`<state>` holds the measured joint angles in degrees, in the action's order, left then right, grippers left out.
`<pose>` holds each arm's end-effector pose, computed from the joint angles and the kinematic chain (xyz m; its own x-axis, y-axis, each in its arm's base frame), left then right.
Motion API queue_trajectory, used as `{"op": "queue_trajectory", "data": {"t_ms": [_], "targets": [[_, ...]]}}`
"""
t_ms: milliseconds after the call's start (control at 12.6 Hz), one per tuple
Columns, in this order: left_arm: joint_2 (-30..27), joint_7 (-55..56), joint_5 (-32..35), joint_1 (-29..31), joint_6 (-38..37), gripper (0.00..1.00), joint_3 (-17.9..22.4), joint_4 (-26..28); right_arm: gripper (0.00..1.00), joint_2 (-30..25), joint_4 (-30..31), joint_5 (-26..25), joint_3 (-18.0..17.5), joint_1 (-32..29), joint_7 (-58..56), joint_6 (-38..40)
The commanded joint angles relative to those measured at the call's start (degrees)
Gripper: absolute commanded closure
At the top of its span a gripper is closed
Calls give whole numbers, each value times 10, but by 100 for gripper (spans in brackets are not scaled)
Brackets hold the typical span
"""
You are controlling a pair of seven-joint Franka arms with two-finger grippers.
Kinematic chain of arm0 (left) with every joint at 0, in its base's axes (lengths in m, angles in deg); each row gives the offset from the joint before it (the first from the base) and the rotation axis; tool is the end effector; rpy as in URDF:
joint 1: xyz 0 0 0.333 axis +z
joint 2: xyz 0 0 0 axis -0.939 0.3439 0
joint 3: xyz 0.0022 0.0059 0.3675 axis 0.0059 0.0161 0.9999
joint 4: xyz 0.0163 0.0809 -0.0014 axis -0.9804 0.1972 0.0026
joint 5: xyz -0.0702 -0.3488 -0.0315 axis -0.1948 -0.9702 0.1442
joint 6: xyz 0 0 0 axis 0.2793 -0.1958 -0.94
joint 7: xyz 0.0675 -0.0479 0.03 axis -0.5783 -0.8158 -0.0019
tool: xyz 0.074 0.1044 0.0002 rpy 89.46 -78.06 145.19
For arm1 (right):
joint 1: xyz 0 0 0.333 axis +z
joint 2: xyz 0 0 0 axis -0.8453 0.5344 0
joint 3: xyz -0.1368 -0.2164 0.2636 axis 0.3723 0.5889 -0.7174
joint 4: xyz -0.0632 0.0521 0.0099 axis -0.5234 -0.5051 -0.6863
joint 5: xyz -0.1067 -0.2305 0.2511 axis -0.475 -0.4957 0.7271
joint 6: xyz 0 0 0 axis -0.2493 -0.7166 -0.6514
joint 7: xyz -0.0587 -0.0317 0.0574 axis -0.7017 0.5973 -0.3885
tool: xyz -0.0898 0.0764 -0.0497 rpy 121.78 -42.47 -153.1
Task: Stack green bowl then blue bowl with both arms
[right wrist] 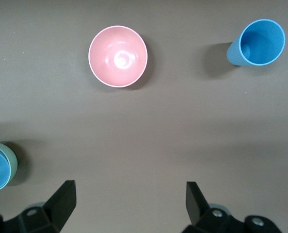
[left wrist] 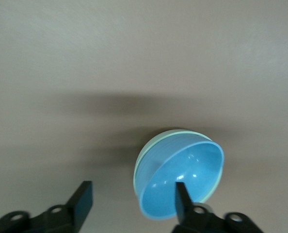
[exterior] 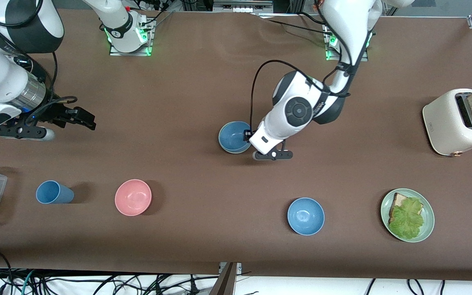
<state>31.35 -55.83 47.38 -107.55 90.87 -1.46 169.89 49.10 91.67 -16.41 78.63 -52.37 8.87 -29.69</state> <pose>0.5729 -0.3912 0.3731 0.9767 0.0814 -0.1987 0.1275 -0.9644 0.2319 0.5564 0.0717 0.5580 0.9959 -0.0900 0.0032 -0.0896 -0.9938 -0.0652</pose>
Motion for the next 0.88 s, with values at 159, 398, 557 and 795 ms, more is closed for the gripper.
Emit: {"op": "queue_trajectory", "data": {"t_ms": [159,398,557,795], "targets": [[-88,-4,-6,104,-146,0,32,-42,0,-7,1,-5,-4,-3,-8,0],[-136,-45,79,170,-186,0,33,-42,0,-13,1,-5,-3,-3,-8,5],[-165,-113,129,202,-218,0,31,-42,0,-15,1,-5,-2,-3,-7,5],[-199,-169,141,262,-269,0,28,-42,0,-10,1,-5,-8,0,-3,3]]}}
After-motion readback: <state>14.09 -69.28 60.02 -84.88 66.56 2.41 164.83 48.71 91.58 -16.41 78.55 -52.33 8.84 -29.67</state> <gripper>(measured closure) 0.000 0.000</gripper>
